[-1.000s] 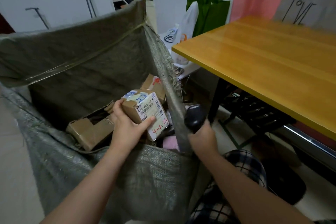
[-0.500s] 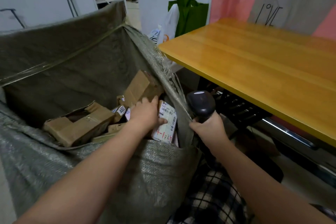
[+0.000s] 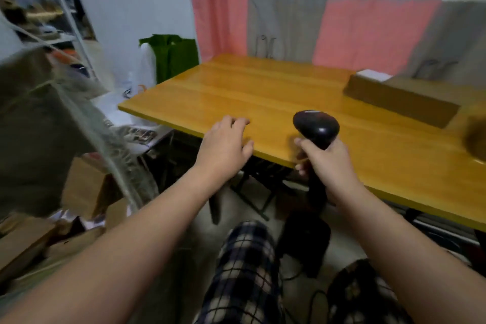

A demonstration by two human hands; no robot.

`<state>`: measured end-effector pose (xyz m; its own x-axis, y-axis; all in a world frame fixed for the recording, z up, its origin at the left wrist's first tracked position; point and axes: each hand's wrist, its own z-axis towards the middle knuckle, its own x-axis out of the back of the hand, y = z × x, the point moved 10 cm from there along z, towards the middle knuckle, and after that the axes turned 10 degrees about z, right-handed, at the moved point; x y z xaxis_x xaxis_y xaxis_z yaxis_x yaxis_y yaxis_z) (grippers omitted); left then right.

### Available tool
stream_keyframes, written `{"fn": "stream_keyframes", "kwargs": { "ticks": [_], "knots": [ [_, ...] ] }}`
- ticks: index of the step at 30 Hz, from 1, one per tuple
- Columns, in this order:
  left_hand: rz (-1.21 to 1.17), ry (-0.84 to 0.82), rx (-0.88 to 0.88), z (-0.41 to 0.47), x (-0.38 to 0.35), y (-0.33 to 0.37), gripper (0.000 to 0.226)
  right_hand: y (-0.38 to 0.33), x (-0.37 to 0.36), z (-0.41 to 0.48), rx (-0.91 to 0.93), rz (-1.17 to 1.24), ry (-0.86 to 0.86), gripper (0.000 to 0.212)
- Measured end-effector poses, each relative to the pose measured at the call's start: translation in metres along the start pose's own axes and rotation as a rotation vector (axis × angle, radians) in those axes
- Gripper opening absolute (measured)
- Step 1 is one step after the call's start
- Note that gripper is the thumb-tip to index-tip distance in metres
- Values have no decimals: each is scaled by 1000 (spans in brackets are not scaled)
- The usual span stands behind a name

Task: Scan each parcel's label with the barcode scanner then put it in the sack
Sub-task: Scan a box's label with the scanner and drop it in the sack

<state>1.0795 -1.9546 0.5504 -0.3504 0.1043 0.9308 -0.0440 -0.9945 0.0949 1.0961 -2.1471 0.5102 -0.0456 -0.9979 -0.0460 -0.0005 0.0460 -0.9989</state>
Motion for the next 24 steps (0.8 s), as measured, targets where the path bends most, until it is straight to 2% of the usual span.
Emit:
{"fn": "stream_keyframes", "kwargs": {
  "ticks": [4,9,16,20,24],
  "knots": [
    [-42,-50,-136,45,-27,87,48,-33,99,12,23,57,191,14],
    [-86,-70,-289,94,-53,185,48,-38,185,14,29,158,350,14],
    [-26,-60,-547,159,-81,316,62,-45,250,38,51,209,446,13],
    [58,-105,-609,202,-102,371,71,-54,267,53,56,196,423,13],
    [134,-189,-615,228,-131,384,74,-65,286,64,99,167,466,11]
  ]
}}
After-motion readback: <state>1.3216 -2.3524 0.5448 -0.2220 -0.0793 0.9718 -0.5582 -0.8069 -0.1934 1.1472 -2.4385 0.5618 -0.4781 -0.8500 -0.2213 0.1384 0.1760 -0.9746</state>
